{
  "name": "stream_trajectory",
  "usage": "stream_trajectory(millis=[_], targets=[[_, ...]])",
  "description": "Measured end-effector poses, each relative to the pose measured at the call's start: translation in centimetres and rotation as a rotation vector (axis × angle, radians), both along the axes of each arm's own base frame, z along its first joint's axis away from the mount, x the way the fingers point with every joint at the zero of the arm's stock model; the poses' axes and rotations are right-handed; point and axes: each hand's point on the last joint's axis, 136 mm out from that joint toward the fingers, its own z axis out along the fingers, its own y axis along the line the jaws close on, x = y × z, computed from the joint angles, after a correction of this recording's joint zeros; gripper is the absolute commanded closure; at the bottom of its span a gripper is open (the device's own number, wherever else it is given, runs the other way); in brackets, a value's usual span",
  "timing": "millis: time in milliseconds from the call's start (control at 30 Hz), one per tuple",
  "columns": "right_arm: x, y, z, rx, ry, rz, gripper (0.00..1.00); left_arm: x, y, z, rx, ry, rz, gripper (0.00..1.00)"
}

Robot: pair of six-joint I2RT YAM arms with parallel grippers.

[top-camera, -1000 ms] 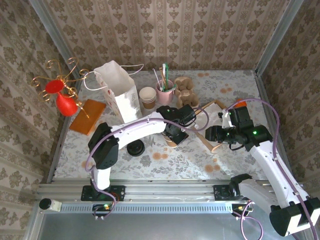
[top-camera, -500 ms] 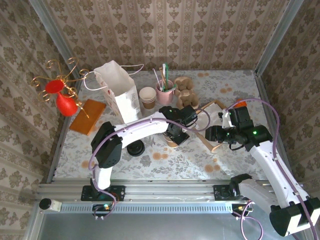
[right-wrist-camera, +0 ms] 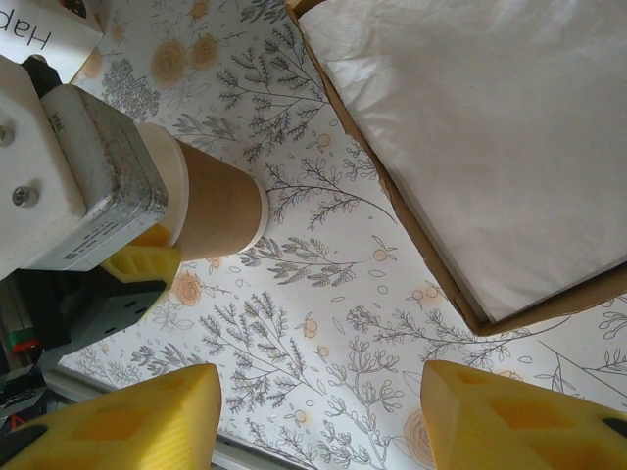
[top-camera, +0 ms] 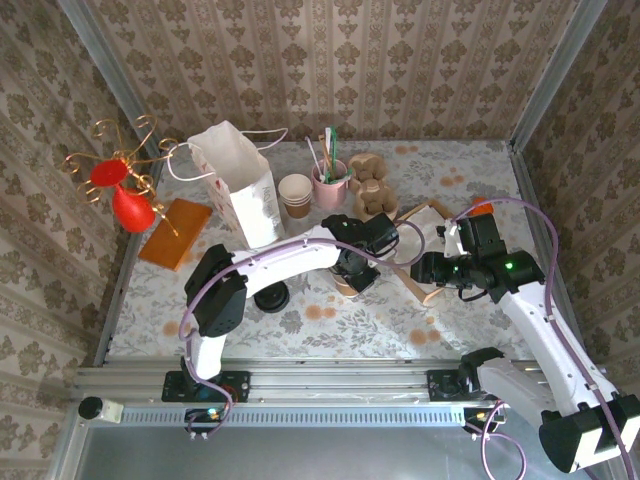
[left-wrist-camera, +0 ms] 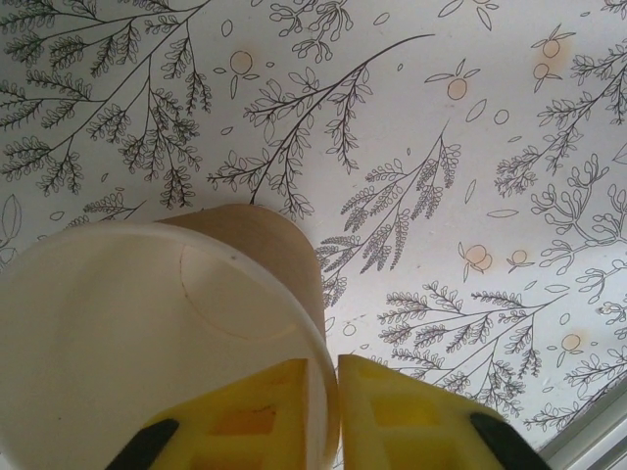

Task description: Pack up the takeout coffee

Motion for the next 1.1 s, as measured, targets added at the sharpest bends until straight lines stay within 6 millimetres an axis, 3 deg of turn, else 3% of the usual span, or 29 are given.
stream_trajectory(millis=[467,1100], targets=[[0.0,0.0,0.0,0.000,-0.002,0.000,0.42,-0.4,-0.2,0.0,0.004,-0.007,-0.011,0.60],[-0.1,0.0,0.5,0.004,-0.022,0.000,0.28,-1.0,-0.4,0.0,0.010,-0.012,-0.021,0.32]])
